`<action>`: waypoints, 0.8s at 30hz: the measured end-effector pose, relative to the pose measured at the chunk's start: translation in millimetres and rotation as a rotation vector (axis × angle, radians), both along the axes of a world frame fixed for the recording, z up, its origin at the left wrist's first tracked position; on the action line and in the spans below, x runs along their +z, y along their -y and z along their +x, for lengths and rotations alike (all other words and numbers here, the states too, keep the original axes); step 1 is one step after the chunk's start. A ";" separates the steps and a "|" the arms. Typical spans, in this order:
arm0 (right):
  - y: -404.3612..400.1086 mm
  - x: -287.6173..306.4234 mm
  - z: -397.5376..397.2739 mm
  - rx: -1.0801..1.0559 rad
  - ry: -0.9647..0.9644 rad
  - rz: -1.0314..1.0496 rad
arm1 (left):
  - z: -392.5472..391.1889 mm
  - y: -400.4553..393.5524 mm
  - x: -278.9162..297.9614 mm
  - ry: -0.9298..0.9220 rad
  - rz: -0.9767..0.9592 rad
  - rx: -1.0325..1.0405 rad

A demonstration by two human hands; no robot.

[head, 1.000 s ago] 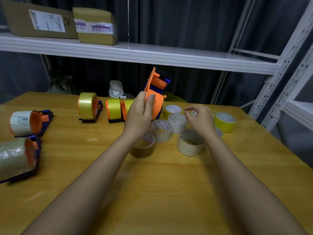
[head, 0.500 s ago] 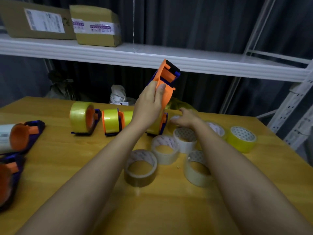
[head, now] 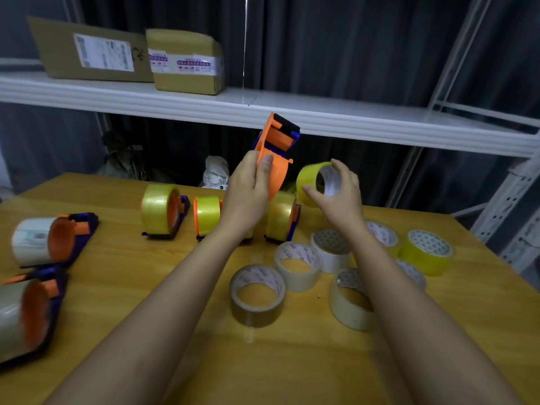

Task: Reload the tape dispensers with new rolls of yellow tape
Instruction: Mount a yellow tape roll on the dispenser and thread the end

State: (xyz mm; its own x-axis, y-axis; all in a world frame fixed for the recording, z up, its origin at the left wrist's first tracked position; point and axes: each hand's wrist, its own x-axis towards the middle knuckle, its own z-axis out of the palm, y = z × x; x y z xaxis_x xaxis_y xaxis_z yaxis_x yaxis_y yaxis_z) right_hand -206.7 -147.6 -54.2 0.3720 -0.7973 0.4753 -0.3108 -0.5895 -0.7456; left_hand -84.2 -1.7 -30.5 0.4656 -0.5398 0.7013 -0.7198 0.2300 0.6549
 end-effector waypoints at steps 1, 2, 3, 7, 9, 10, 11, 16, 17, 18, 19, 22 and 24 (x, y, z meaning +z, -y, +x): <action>-13.1 5.3 -1.7 0.031 0.078 -0.001 | -0.9 -4.7 0.8 -0.024 -0.010 0.004; -26.5 10.4 -3.0 0.053 0.151 -0.001 | -2.3 -10.8 2.5 -0.050 -0.025 0.008; -41.8 13.5 -4.2 0.070 0.221 0.009 | -4.1 -19.9 4.0 -0.077 -0.039 0.003; -96.6 10.1 -5.1 0.192 0.471 0.176 | -9.4 -56.9 -3.2 -0.183 -0.055 -0.016; -122.9 1.8 -2.2 0.240 0.543 0.293 | -10.2 -71.8 -12.9 -0.214 -0.060 -0.023; -133.8 -4.1 0.4 0.250 0.554 0.325 | -11.3 -78.0 -17.6 -0.232 -0.061 -0.031; -143.0 -11.1 3.5 0.252 0.550 0.344 | -13.2 -83.5 -23.0 -0.255 -0.064 -0.049; -177.2 -48.7 15.0 0.290 0.489 0.343 | -23.7 -106.1 -57.5 -0.296 -0.077 -0.138; -182.3 -55.2 15.1 0.299 0.478 0.312 | -24.8 -108.8 -64.9 -0.306 -0.081 -0.148; -184.2 -60.7 15.3 0.297 0.451 0.273 | -24.6 -110.8 -71.3 -0.325 -0.089 -0.153; -186.6 -62.9 15.1 0.304 0.412 0.232 | -23.4 -112.4 -76.8 -0.353 -0.100 -0.158; -186.8 -67.3 16.8 0.305 0.319 0.127 | -19.7 -116.3 -85.6 -0.414 -0.135 -0.189; -187.2 -67.2 17.6 0.295 0.316 0.100 | -17.4 -117.0 -85.2 -0.426 -0.146 -0.216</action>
